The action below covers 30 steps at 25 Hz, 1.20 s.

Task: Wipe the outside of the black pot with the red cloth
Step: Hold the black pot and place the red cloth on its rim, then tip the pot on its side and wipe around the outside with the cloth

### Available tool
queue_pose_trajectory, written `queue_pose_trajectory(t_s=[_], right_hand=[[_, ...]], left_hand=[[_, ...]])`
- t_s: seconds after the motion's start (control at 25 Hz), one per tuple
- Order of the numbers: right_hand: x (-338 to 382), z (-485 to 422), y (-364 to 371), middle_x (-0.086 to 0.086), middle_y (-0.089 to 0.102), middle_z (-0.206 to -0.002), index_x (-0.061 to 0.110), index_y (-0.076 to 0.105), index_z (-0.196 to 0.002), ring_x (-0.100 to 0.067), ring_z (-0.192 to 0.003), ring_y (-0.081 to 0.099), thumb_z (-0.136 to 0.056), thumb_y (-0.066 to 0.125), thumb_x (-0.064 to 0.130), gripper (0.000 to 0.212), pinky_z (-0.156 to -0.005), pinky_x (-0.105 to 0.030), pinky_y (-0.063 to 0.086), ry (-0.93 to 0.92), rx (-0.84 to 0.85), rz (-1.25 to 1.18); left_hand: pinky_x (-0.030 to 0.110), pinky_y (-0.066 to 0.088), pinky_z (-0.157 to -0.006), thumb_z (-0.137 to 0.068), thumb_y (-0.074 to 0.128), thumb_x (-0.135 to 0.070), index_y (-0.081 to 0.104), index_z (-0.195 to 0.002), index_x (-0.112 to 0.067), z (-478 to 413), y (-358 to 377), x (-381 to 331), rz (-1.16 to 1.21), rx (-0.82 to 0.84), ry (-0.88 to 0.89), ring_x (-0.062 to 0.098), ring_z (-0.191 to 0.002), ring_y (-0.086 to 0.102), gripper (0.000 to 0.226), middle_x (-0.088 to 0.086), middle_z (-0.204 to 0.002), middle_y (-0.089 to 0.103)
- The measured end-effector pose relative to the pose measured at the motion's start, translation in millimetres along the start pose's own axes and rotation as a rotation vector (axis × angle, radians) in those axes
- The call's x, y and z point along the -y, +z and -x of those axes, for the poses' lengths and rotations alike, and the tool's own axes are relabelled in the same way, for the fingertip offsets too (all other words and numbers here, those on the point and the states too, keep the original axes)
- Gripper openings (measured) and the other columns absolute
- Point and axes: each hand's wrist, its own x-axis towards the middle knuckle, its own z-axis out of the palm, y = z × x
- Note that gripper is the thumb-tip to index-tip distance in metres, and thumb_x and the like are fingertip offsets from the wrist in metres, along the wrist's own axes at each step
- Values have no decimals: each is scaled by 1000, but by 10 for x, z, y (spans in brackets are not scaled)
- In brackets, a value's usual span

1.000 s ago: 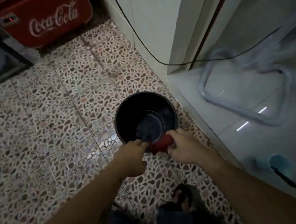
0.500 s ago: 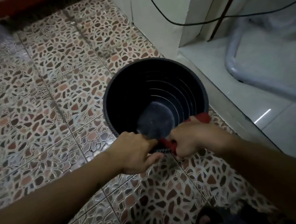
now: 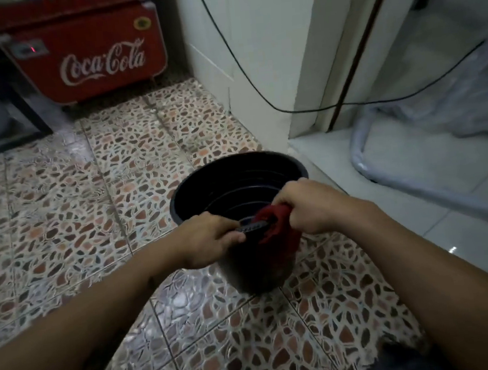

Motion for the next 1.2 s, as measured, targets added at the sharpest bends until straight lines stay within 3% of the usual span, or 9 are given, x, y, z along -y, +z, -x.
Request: queue_pose_trajectory(t_s=[0.12,0.24,0.44,0.6,0.76,0.88,1.0,1.08,1.2], right_hand=[[-31,193,-57,6,70,-73,29,75,-79,-19,-73,63,-72,53,6,33,-61,-34,51,-20,-304,-267],[-35,391,-4,3,71,-71,22,76,-81,-22,-72,65,-73,48,2,36,-59,-31,50,102,-572,-655],[49,606,68,-6,76,-87,28,72,-96,-24,-80,71,-86,41,7,39,-66,-39,60,343,-729,-1078],[235,678,312,-3,71,-94,24,69,-97,-23,-87,67,-84,41,10,34,-67,-33,51,351,-694,-888],[500,635,635,-4,66,-91,22,62,-105,-15,-73,64,-95,43,9,25,-54,-28,47,206,-503,-788],[649,533,1022,-7,65,-104,22,56,-104,-27,-96,64,-93,45,20,15,-81,-44,54,2,-333,-458],[655,464,1402,-15,26,-162,15,42,-142,-32,-151,18,-96,48,33,50,-121,-48,20,-137,-124,-21],[627,450,1507,-10,-4,-170,16,29,-152,-28,-155,-9,-97,44,41,62,-124,-48,0,-161,-133,4],[552,394,1541,-7,-8,-170,19,30,-152,-27,-154,-14,-97,36,52,64,-123,-51,-4,-122,-151,-44]], left_hand=[[30,38,-68,-100,49,-36,63,-94,-18,53,8,-185,125,-116,-94,13,-71,55,23,-12,-69,55],[41,50,-72,-100,51,-28,64,-104,-7,140,131,-325,144,-235,-186,26,-80,63,25,8,-88,68],[38,48,-65,-99,53,-22,65,-97,-19,446,411,-380,363,-430,-283,25,-75,64,13,4,-82,68],[46,52,-71,-98,52,-20,69,-97,-18,604,672,-234,564,-589,-408,30,-79,66,18,11,-84,70],[45,54,-82,-97,51,-18,72,-98,-21,711,819,-139,733,-611,-522,26,-86,69,22,6,-88,73],[51,56,-84,-94,53,-8,72,-103,-21,759,886,-98,789,-576,-545,28,-88,70,25,10,-93,74],[55,57,-81,-78,55,-3,69,-99,-32,716,883,-44,790,-541,-582,30,-86,71,38,8,-93,73],[58,56,-80,-70,54,-16,67,-100,-35,645,887,38,809,-564,-590,30,-84,70,38,6,-92,74],[51,56,-83,-87,49,-28,52,-127,-46,555,835,-23,749,-599,-579,29,-88,69,44,2,-106,72]])
